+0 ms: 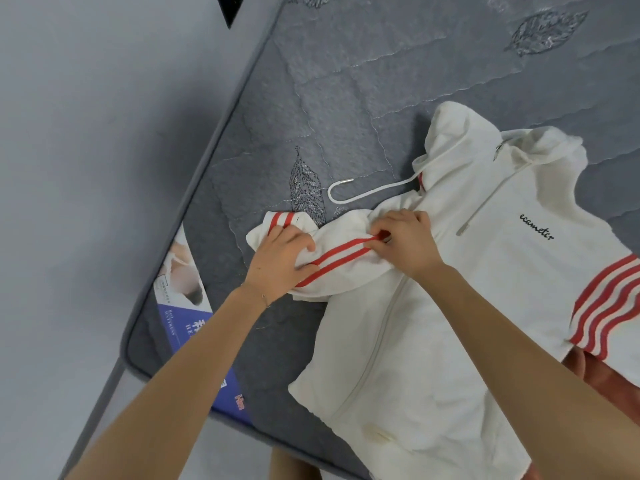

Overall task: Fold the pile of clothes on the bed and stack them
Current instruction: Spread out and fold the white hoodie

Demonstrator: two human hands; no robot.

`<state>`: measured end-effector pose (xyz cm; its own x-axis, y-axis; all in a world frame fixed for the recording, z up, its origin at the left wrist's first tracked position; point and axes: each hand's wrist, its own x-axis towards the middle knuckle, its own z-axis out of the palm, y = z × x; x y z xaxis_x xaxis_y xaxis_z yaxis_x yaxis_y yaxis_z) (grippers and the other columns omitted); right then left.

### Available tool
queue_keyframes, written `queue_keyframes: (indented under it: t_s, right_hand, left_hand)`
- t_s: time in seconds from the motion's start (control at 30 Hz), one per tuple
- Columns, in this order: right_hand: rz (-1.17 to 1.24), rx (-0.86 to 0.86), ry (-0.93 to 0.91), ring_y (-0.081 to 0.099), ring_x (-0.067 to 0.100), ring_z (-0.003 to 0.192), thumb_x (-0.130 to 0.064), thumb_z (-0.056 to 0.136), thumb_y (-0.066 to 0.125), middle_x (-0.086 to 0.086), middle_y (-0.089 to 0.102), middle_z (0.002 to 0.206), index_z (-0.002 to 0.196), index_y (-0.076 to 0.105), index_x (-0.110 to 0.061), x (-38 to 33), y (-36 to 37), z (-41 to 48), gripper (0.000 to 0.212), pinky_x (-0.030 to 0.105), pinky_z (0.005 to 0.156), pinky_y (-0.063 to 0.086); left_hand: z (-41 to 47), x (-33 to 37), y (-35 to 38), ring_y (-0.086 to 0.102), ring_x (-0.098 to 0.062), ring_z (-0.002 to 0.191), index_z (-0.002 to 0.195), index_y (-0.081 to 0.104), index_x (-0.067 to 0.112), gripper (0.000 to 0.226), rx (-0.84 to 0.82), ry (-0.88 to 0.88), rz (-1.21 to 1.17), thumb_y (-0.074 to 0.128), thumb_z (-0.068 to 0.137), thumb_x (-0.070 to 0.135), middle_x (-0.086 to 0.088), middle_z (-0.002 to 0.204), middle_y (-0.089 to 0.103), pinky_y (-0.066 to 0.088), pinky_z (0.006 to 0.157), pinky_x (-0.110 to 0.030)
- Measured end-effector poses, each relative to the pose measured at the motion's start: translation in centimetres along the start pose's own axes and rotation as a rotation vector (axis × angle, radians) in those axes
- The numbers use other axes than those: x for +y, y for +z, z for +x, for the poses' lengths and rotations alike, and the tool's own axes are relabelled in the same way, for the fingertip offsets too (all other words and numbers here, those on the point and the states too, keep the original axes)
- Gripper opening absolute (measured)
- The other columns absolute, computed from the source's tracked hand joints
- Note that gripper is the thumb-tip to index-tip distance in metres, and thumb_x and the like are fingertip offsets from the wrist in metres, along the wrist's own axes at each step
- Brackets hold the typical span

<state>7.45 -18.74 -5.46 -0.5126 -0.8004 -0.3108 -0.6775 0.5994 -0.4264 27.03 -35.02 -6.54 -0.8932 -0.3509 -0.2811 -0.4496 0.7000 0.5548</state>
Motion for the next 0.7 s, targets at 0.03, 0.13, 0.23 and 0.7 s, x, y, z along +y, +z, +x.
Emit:
queue_keyframes:
  t_s: [0.03,0.13,0.23,0.7]
  right_hand:
    - [0.023,0.010,-0.016,0.056,0.020,0.094,-0.034,0.081,0.077,-0.005,0.065,0.087,0.086,0.072,-0.018,0.0,-0.3,0.0,0.018,0.027,0.086,0.018]
    - [0.154,0.038,-0.055,0.062,0.019,0.079,-0.033,0.084,0.074,-0.003,0.071,0.081,0.083,0.076,-0.015,-0.2,-2.0,0.5,0.018,0.027,0.083,0.040]
    - [0.318,0.078,0.026,0.061,0.008,0.080,-0.027,0.091,0.069,-0.011,0.069,0.088,0.096,0.078,-0.014,-1.5,-4.7,1.1,0.017,0.005,0.075,0.040]
    - [0.023,0.445,0.036,0.051,0.028,0.088,-0.037,0.095,0.058,0.006,0.060,0.091,0.097,0.073,-0.015,-5.6,-6.1,7.8,0.026,0.037,0.085,0.037]
  left_hand:
    - [0.0,0.1,0.1,0.049,-0.023,0.100,0.095,0.067,0.018,0.019,0.026,-0.004,-0.010,0.076,0.082,0.030,-0.002,0.103,0.059,0.040,0.093,-0.034]
    - [0.2,0.3,-0.4,0.054,-0.022,0.091,0.085,0.069,0.016,0.004,0.115,-0.017,-0.076,0.070,0.087,0.019,-0.001,0.091,0.066,0.044,0.086,-0.033]
    - [0.7,0.7,-2.2,0.053,-0.013,0.073,0.087,0.064,0.012,0.007,0.247,-0.078,-0.256,0.061,0.094,0.012,0.005,0.076,0.062,0.048,0.071,-0.033]
    - [2.7,-1.8,-9.4,0.062,-0.014,0.068,0.100,0.055,0.020,0.027,-0.147,-0.234,-0.493,0.058,0.093,0.046,0.002,0.079,0.067,0.047,0.062,-0.026]
